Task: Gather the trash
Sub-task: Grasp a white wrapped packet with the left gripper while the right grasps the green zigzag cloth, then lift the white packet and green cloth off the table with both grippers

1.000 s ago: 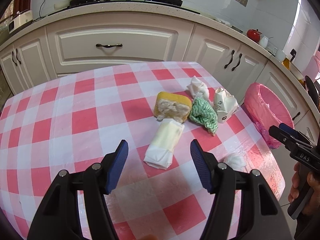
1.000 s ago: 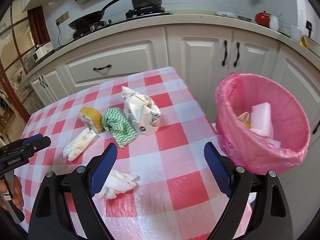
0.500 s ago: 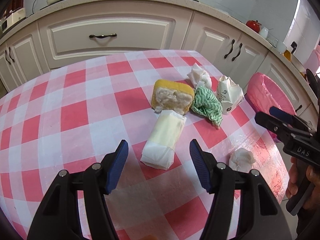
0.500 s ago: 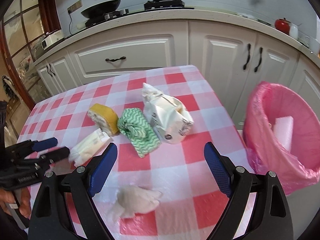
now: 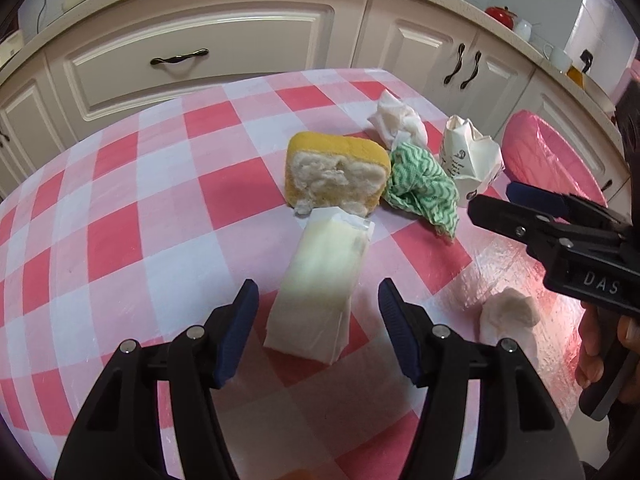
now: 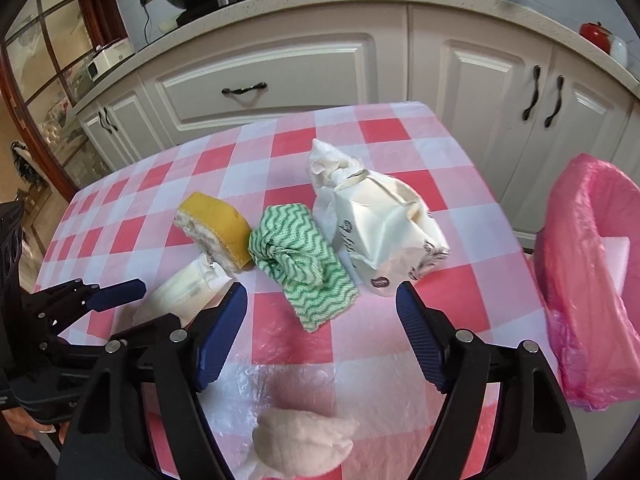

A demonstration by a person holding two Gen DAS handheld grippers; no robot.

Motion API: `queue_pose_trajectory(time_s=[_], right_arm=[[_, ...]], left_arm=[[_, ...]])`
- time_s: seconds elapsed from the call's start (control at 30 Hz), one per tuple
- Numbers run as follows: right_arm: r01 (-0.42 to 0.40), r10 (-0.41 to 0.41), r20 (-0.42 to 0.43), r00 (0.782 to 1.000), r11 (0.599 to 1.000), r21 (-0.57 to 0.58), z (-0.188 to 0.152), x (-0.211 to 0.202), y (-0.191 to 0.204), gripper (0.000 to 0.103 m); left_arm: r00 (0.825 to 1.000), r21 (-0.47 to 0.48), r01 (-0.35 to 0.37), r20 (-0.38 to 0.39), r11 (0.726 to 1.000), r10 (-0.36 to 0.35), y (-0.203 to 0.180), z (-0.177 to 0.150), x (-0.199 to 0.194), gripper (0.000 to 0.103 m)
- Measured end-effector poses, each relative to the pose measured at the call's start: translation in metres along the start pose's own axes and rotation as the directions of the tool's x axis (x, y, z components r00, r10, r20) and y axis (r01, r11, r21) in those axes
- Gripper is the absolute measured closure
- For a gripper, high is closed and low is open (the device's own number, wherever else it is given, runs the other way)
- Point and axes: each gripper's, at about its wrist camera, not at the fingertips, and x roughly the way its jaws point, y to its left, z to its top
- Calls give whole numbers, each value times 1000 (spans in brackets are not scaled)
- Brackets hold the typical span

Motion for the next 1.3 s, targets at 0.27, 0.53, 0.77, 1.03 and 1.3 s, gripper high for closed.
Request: queue_pose_trajectory(time_s=[0.27,0.53,0.77,1.03,1.3], right_arm=[[-13,12,-39,999,999,-40,15,23,7,41],[-14,10,-68,998,997,-69,22,38,14,49],[-14,4,-111,994,996,-91,23,51,17,70],[4,-11,-109,994,998,-59,18,48,4,85],[15,-18,-107,994,999,-29,7,37,-10,85]], left_arm=[[1000,8,3,-20,1000,-2,1,1,12,51],[1000,12,4,-28,1000,-4,2,-2,15,58],[1000,22,4,-27,1000,-4,-1,-2,15,64],[1000,24,6,-30,1000,-5,-3,-2,15,68],[1000,20,6,-30,1000,-6,-6,-7,11,68]])
